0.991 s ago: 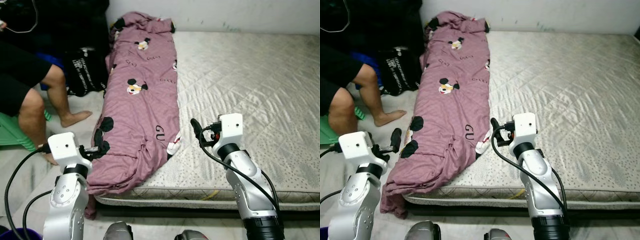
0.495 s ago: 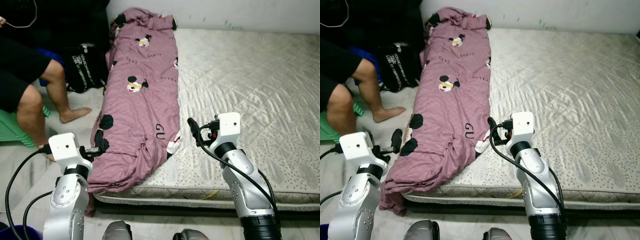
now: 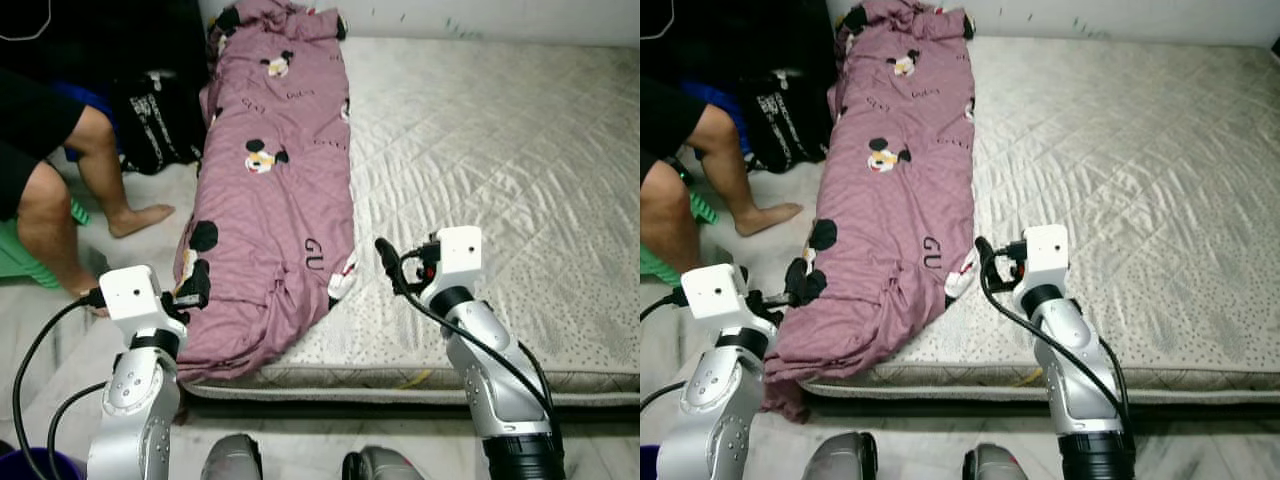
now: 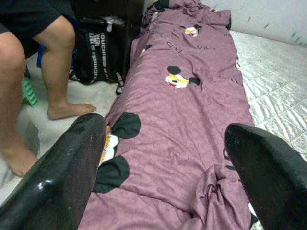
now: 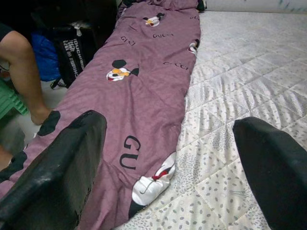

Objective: Clean up the room

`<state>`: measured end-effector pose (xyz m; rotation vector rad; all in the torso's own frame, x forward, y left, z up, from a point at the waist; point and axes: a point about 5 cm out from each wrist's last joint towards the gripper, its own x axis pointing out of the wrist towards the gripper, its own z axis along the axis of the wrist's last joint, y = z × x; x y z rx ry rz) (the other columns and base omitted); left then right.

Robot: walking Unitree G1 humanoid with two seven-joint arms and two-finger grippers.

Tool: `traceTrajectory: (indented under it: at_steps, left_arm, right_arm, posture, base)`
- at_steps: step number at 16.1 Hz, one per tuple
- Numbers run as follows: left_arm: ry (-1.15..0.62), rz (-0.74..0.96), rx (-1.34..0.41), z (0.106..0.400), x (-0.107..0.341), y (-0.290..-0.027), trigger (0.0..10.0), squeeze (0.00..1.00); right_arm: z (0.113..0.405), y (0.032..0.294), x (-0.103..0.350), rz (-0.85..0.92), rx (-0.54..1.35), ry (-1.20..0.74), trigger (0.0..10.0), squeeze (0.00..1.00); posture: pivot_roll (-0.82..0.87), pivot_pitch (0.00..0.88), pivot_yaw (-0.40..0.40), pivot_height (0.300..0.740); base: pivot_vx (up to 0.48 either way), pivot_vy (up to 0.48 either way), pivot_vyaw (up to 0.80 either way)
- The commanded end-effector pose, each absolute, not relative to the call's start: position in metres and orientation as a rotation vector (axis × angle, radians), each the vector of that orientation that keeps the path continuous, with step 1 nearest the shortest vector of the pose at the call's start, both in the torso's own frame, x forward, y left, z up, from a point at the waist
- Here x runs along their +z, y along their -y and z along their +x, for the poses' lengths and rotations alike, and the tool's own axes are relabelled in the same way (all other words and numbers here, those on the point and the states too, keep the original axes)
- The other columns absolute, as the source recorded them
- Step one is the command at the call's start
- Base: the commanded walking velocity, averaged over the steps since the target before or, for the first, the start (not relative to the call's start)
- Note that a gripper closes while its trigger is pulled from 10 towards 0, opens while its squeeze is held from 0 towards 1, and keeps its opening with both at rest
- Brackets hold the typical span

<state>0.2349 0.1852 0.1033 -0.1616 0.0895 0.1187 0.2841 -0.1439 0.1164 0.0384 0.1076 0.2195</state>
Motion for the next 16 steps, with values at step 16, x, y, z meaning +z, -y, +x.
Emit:
traceTrajectory:
  at_steps: [16]
  left_arm:
    - [-0.060,-0.191,0.110,0.2381,0.1064,-0.1824,10.0,0.00]
  right_arm:
    - [0.2889,0.1445,0.1185,0.013,0.246,-0.104,10.0,0.00]
  posture:
    - [0.04,0.142,-0.019,0.627]
  base:
    - [0.000,0.000,0.00]
